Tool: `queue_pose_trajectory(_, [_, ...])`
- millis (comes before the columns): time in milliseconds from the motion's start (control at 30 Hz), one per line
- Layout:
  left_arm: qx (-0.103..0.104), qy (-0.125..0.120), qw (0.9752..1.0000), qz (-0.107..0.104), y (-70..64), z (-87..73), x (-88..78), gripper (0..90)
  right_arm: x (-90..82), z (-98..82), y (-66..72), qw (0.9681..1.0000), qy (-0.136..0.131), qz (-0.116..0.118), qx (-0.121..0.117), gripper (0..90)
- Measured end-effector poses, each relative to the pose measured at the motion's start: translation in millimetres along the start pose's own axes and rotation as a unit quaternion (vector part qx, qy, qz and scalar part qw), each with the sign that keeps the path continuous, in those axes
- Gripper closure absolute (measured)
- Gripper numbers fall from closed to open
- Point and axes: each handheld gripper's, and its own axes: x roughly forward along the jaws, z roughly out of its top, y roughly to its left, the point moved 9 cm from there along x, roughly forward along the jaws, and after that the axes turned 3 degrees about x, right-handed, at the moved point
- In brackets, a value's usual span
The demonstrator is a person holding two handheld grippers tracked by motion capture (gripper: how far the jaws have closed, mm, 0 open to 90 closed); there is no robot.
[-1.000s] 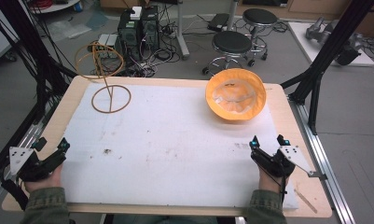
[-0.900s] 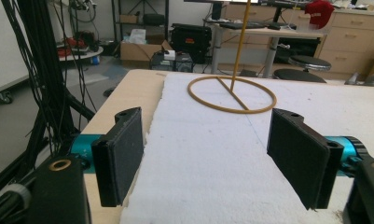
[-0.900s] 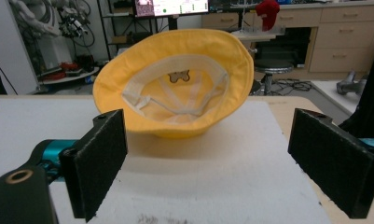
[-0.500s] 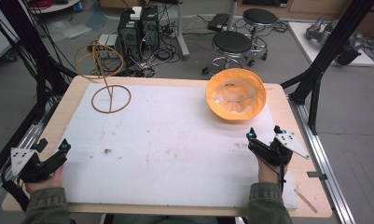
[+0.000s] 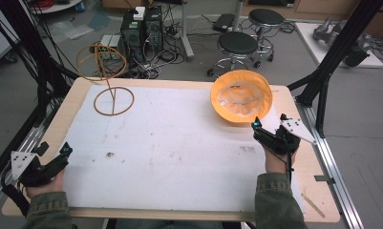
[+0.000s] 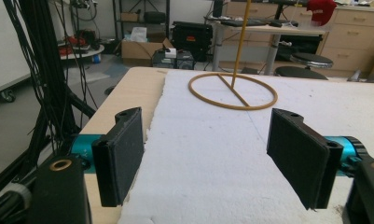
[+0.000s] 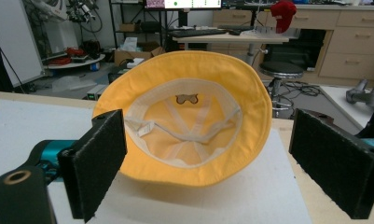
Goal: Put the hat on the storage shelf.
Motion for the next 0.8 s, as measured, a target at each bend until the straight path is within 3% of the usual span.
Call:
queue_pose_trajectory(267, [0.000, 0.000, 1.0000, -0.001, -0.3, 0.2, -0.1, 28.0, 15.4, 12.5, 1.1, 1.0000, 0.003, 0.003, 0.003, 10.1])
queue_pose_trajectory(800, [-0.002, 0.000, 1.0000, -0.003, -0.4, 0.0, 0.3, 28.0, 43.1, 32.5, -31.5, 0.9988, 0.021, -0.021, 0.039, 10.1])
